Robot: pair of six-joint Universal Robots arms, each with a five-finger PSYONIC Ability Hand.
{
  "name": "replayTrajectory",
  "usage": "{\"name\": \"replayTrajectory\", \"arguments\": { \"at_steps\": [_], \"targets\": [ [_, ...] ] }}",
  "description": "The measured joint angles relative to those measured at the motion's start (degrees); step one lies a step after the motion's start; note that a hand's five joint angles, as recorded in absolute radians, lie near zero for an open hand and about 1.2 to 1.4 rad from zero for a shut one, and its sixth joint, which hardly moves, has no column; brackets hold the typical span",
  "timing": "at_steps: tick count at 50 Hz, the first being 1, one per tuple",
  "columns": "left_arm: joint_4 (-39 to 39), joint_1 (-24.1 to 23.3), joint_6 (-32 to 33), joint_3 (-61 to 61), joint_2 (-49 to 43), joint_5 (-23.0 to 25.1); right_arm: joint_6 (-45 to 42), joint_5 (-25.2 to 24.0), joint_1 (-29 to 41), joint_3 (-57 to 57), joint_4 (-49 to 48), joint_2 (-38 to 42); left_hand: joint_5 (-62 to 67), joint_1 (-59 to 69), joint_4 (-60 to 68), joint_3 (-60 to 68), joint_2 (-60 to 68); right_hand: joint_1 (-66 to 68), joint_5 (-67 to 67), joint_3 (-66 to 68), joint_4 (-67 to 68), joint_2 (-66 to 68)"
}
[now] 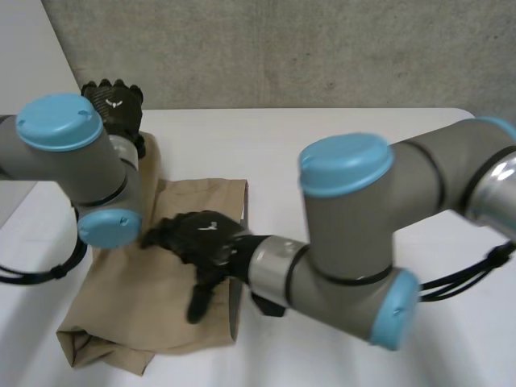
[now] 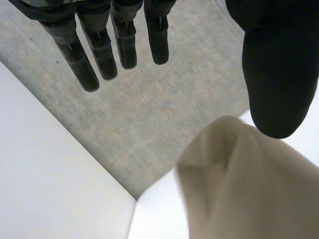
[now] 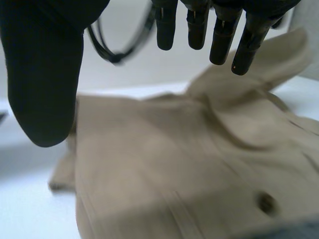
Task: Fold the shorts.
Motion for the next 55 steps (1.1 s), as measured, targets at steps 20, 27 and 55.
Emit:
{"name": "replayTrajectory", "arguments": {
  "at_steps": [20,27,55],
  "targets": [
    [-18.84,0.46,-16.96,-27.46,26.74,1.49,-14.53,3.57,-3.22,16.56,-2.93,-2.95,-15.55,-12.57,-15.65,-16.23,-14.76,5.65,6.07,8.01,6.51,6.75],
    [-21.97,3.07,-21.13,-31.29,30.28,3.72,-12.90,4.45,-0.63,17.75,-7.92,-2.46,-15.54,-12.57,-15.65,-16.23,-14.76,5.66,6.65,8.02,7.06,6.75],
    [-22.19,6.43,-21.02,-43.06,39.06,9.07,-9.61,15.07,6.42,16.05,-20.65,4.82,-13.69,-10.55,-13.72,-14.24,-12.94,23.00,24.39,28.47,26.94,28.16]
  ]
}}
